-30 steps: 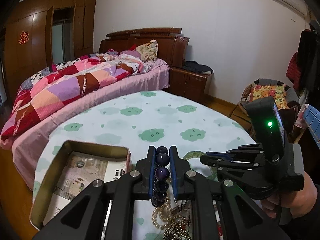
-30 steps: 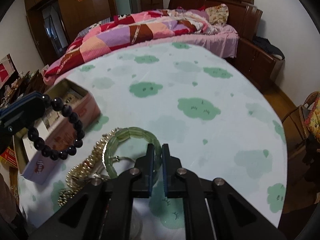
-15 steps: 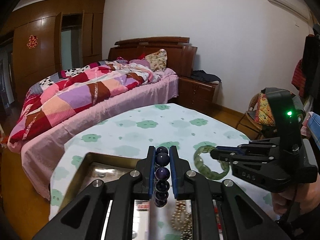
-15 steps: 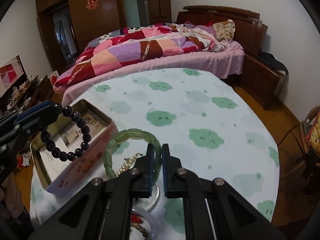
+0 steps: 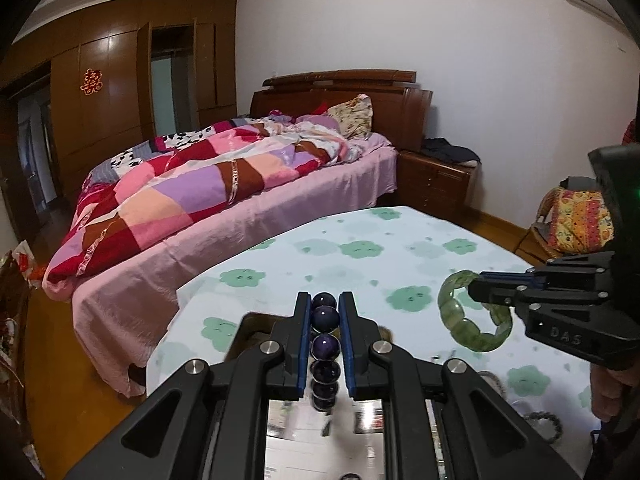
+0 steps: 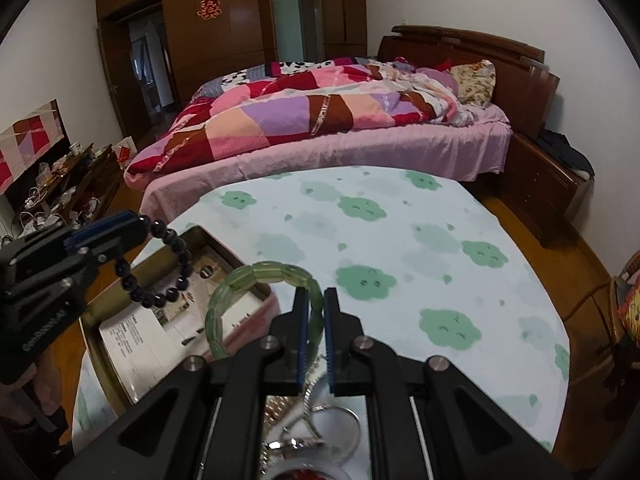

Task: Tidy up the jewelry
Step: 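Carry both pieces over the tin box while the left gripper releases the bead bracelet inside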

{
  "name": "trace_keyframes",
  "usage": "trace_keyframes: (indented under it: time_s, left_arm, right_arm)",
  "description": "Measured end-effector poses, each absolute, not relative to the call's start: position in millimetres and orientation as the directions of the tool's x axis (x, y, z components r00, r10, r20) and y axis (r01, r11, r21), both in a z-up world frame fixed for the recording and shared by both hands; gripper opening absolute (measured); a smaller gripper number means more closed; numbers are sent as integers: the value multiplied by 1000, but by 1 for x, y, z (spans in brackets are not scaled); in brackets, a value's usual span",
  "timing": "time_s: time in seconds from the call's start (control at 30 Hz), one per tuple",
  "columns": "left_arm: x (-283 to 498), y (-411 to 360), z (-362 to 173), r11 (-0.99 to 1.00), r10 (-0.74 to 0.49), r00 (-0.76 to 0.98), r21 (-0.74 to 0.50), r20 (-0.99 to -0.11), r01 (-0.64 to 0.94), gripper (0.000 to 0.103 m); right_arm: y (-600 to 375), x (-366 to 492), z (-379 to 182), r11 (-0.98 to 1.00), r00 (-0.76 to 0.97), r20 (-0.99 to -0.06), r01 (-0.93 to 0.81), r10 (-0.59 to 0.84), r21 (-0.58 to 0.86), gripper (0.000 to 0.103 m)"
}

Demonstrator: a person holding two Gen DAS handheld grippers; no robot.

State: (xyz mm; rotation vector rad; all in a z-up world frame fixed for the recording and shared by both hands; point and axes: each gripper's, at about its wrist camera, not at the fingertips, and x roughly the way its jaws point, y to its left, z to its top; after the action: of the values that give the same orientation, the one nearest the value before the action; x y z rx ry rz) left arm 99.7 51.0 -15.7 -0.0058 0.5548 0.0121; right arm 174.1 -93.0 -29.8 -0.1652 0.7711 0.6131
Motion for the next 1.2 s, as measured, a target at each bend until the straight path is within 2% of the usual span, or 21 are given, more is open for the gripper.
trace_keyframes:
  time_s: [0.57, 1.2]
  left_arm:
    - [123, 87, -41, 997, 76, 805, 42, -589, -64, 13]
    - [140, 90, -62, 994, 103, 758, 86, -644, -63, 13]
  right_arm:
    - [-35, 184, -46, 772, 499, -724, -632, 475, 71, 9]
    - [-7, 182, -75, 754, 459, -768, -655, 448, 49, 10]
